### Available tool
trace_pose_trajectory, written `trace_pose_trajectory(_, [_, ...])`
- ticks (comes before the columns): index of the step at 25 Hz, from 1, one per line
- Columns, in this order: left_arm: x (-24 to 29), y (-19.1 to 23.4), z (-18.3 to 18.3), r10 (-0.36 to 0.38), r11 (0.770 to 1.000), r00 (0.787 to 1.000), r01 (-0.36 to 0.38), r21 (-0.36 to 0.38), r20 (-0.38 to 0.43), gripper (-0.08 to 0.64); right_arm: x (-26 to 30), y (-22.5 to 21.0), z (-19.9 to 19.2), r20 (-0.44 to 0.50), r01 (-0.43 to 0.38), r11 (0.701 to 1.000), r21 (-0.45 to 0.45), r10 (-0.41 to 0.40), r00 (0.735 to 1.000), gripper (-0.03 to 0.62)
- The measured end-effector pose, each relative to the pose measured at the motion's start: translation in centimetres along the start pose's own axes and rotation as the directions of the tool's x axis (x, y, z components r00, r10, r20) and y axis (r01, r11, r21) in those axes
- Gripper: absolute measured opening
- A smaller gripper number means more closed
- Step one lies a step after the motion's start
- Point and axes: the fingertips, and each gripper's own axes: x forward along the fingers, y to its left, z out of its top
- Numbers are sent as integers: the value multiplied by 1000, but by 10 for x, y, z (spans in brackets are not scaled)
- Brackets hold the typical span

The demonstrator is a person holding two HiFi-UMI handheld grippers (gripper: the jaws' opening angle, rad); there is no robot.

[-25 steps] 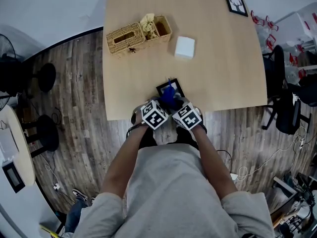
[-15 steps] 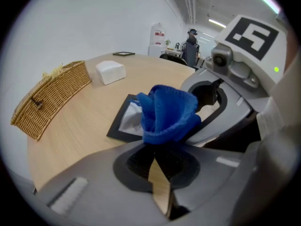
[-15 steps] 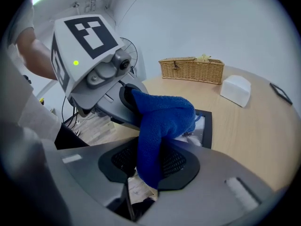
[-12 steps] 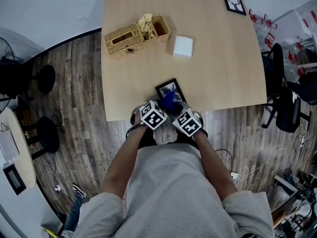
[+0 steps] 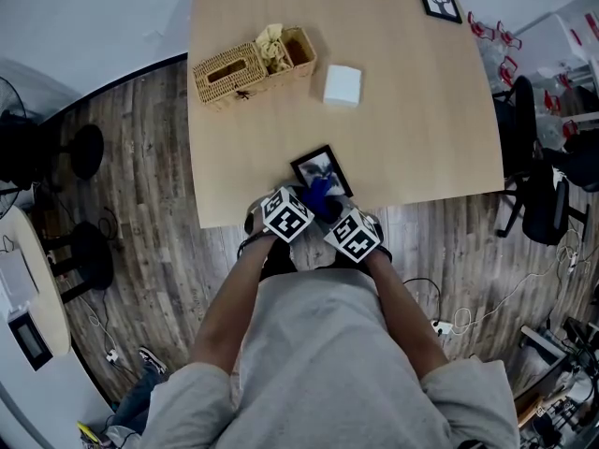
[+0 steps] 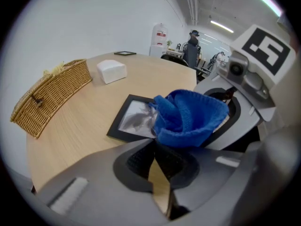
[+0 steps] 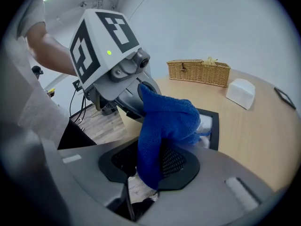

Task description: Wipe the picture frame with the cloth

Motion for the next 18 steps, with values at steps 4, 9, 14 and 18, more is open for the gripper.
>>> trace_pose_trajectory(4, [-1,1,-1,2,1000,1000,-2,-2,1,54,0,3,-4,-2,-8,1000,4,8,1000,106])
trace_pose_trajectory(9, [0,-1,-1,14,1000,1000,-14,17,2,54,-1,-1,-9,-15,6,1000,15,-6,1000,106])
trace_pose_trajectory(14, [0,0,-2,13,1000,1000,-13,21,-9,54,-4,-9,-12,-17,37,999,27,-37,999,107])
trace_pose_trajectory(18, [0,-1,-1,15,1000,1000,-15,11,-9,54,-8,-18,-16,-14,59,998,31,-58,998,107])
